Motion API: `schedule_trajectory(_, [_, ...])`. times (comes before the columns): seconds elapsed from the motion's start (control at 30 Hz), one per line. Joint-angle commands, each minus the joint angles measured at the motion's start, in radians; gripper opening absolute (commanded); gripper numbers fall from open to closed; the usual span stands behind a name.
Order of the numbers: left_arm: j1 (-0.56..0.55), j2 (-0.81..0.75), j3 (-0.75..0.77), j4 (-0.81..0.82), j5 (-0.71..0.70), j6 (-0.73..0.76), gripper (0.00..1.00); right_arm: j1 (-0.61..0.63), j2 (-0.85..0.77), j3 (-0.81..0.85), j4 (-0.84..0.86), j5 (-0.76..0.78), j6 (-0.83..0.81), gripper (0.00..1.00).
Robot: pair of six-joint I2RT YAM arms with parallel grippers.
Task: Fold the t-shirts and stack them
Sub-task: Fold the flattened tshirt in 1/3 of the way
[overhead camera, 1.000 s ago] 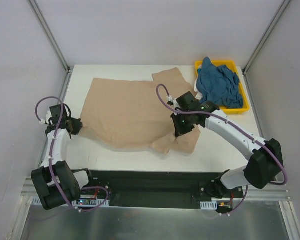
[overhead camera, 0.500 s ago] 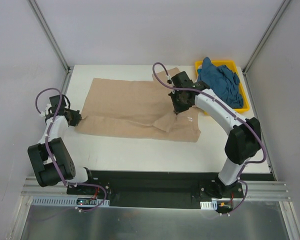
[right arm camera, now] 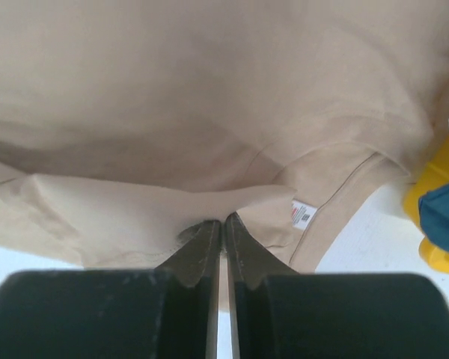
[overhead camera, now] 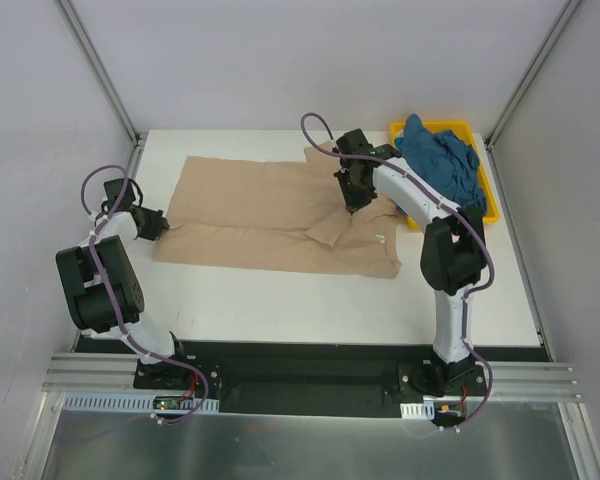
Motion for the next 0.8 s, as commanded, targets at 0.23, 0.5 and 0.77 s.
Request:
schedule_trajectory(0.23, [-0.009, -0.123, 0.008, 0.027, -0.052, 0.05, 0.99, -0.019, 0.098, 0.197, -0.092, 0.102, -0.01, 0.78])
schedule_trajectory(0.5, [-0.013, -0.354, -0.099, 0.02, 0.055, 0.136, 0.99, -0.016, -0.204, -0.25, 0.137, -0.225, 0.07, 0.96])
schedule_trajectory(0.77, [-0.013, -0.471, -0.23, 0.01, 0.138, 0.174, 0.99, 0.023, -0.189, -0.362, 0.277, -0.392, 0.148, 0.96])
